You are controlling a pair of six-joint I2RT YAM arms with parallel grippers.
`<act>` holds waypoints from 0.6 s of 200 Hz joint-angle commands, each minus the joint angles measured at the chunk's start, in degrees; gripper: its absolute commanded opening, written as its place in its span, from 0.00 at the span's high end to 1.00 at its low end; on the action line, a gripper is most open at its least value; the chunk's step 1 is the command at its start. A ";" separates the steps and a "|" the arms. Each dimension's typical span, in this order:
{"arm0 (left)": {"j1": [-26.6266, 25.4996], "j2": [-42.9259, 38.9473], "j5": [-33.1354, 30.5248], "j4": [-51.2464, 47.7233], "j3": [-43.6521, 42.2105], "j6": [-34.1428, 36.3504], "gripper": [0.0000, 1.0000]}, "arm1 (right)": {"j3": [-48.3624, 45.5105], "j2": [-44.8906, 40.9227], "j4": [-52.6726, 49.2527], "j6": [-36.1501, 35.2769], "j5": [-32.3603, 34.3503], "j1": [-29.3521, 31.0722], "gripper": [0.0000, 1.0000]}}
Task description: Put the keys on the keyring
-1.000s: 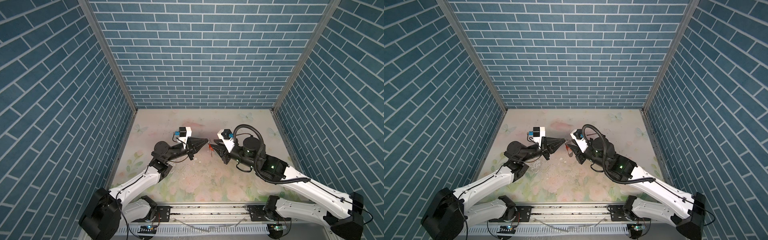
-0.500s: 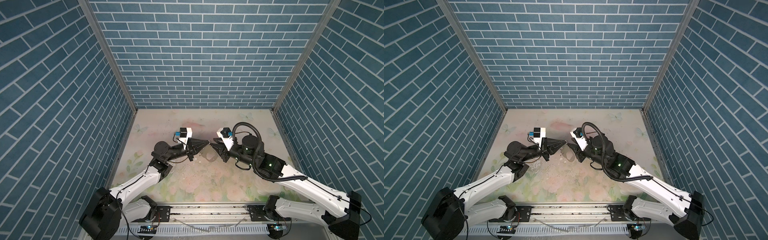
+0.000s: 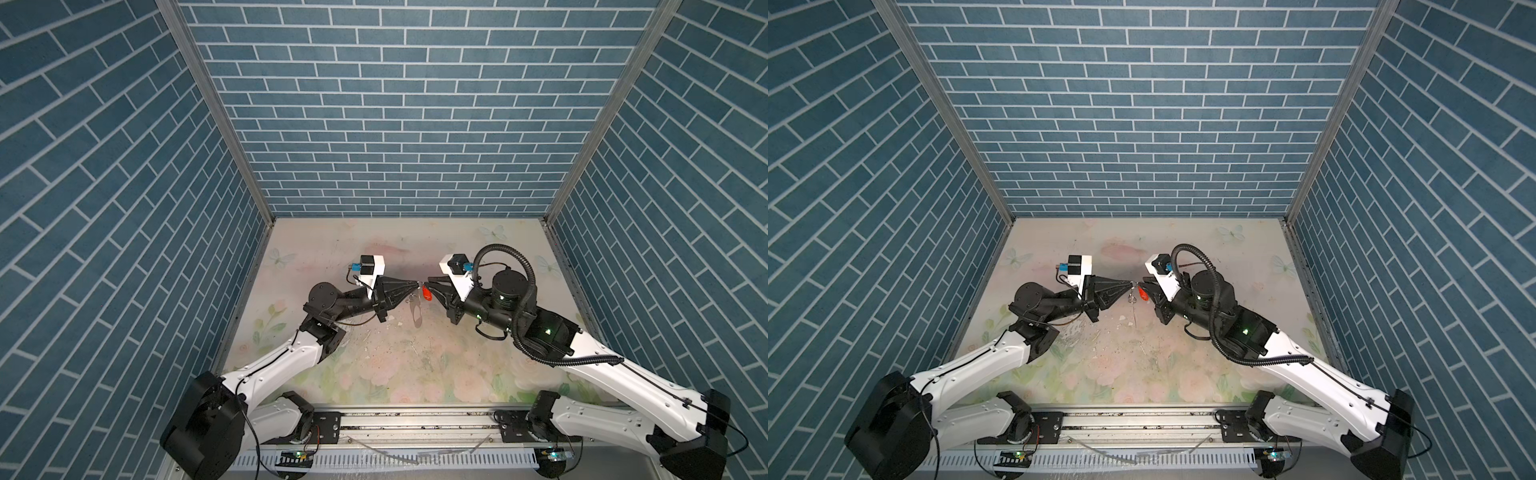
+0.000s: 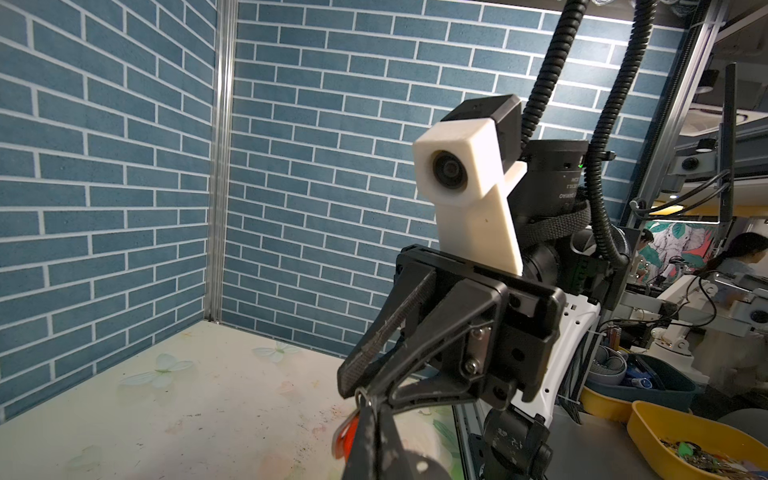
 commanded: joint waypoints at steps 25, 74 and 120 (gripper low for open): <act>0.31 0.75 2.22 2.85 1.59 -1.16 1.00 | 3.24 0.48 0.19 0.09 -2.99 -0.73 0.79; 0.31 0.93 2.92 3.15 1.75 -1.30 1.00 | 3.92 1.19 0.46 1.16 -4.57 -0.93 0.81; 0.30 1.23 2.24 5.38 1.03 -1.66 1.00 | 4.89 2.15 -0.89 1.12 -6.25 -0.92 0.88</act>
